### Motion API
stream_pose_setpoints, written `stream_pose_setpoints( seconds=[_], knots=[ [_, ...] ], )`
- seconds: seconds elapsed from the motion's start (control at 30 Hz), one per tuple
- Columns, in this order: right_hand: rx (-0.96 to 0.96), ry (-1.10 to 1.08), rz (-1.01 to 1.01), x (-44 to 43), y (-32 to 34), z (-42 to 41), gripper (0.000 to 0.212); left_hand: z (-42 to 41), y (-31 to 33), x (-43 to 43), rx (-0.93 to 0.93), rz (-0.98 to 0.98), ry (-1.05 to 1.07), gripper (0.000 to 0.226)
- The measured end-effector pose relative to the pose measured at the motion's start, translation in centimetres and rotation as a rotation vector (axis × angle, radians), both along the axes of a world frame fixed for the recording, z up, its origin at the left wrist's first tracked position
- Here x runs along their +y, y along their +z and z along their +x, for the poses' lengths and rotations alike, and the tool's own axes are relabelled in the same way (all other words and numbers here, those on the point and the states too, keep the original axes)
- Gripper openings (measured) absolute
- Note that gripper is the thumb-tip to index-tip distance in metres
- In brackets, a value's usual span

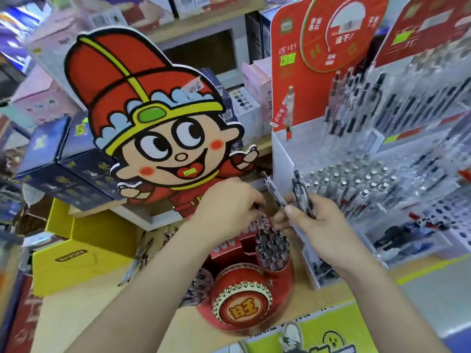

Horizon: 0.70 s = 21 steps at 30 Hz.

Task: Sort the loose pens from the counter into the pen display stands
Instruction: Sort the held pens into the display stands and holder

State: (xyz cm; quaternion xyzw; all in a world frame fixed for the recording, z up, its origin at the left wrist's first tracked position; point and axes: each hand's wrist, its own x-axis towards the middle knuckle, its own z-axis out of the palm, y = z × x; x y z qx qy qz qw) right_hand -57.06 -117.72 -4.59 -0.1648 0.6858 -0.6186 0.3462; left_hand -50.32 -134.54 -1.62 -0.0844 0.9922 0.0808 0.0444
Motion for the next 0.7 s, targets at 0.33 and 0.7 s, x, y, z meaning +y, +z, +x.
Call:
stream_pose_setpoints(
  seconds=[0.33, 0.7],
  knots=[
    [-0.017, -0.059, 0.020, -0.4, -0.9, 0.2, 0.005, -0.4, 0.1, 0.7, -0.019, -0.108, 0.135, 0.013],
    [-0.097, 0.009, -0.023, -0.2, -0.7, 0.3, 0.009, -0.5, 1.1, 0.9, -0.097, -0.026, 0.157, 0.025]
  ],
)
